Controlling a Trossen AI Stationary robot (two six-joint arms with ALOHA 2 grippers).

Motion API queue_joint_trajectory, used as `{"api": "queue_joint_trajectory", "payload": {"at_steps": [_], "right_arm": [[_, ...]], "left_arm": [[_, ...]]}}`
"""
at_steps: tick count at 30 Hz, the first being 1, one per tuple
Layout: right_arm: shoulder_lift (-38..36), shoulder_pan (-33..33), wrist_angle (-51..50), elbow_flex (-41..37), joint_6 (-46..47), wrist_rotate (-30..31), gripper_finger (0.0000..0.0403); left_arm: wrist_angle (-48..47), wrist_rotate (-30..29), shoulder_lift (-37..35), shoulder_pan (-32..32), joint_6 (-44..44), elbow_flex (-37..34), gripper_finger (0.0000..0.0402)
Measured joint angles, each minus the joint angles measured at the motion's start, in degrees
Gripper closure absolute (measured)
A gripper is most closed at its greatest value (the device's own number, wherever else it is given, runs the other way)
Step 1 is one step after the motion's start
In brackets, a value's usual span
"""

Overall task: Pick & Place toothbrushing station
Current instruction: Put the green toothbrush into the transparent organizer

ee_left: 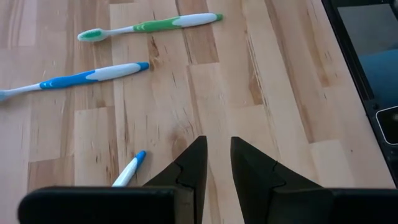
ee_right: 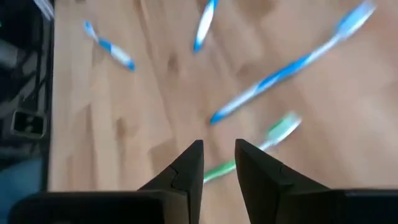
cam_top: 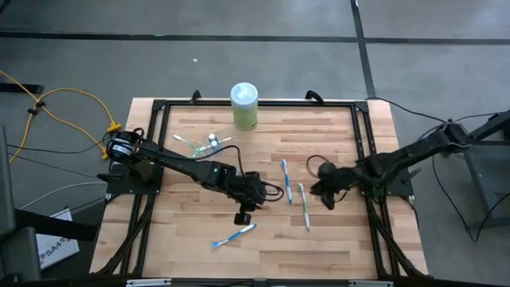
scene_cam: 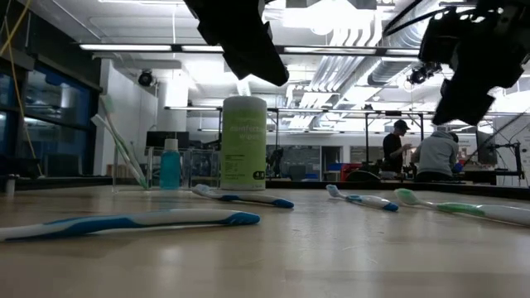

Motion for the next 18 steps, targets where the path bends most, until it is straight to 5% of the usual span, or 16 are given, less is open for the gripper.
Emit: {"api": "queue_joint_trajectory", "payload": {"at_steps": [9,18], "right_arm": [[17.49,2.2,-5.22,9.78,9.32,-5.82,0.0319],[24.86,3.56,-5.74,12.54,18.84,-6.88,0.0319]], "left_arm": [[-0.1,0.02,0.0,-0.01,0.02,0.0,0.0333],[-2.35,0.03,0.0,0.0,0.35,0.0,0.0333]]}}
